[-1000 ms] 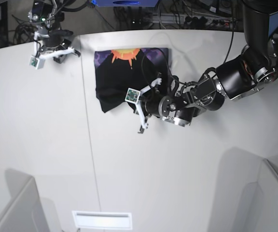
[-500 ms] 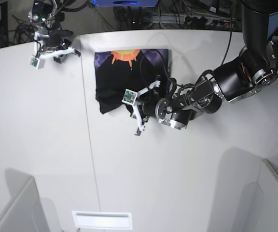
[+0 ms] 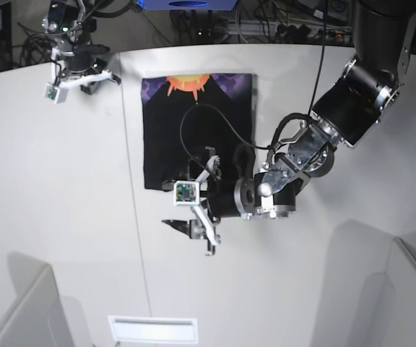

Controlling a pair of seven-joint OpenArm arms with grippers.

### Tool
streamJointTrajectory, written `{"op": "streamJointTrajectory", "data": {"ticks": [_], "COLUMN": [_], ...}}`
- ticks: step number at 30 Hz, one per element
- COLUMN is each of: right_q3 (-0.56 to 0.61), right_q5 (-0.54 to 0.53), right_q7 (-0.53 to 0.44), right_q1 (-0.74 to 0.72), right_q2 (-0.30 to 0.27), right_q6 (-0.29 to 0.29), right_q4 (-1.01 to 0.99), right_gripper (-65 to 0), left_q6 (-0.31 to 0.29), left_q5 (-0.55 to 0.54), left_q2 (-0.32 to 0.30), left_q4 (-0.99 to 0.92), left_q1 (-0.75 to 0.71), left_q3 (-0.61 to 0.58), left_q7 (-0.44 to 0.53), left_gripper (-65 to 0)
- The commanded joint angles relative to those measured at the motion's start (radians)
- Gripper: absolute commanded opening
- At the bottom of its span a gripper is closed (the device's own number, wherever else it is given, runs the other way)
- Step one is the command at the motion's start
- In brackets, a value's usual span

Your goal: Fold the T-shirt properly

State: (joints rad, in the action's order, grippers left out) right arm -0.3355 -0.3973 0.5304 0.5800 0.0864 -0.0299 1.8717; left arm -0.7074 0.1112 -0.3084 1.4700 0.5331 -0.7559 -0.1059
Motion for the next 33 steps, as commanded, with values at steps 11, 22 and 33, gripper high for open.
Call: {"op": "streamJointTrajectory", "data": {"ticks": [11,22,33], "right_q3": [0.019,0.272,0.298], "right_q5": [0.028,0.470,0.486], "right_q7": [-0.178,-0.385,-0.361], "right_q1": [0.045,0.191,0.507], "right_q2": [-0.075,-0.116,-0.179], "right_q6": [0.012,0.012,0.012], "right_q4": [0.022,0.078,0.156], "right_gripper": [-65.0,-65.0,-65.0], "left_q6": [0.009,0.009,0.009], "left_q5": [-0.006,-0.276,-0.276], "left_q2": [-0.013,-0.102,-0.107], "left_q4": [0.255,0.461,0.501], "left_q1": [-0.359,-0.813,-1.295], "left_q3": [0.468,0.882,1.159], "left_q7": [0.013,0.018,0.016], "left_gripper": [-65.0,-65.0,-65.0]}}
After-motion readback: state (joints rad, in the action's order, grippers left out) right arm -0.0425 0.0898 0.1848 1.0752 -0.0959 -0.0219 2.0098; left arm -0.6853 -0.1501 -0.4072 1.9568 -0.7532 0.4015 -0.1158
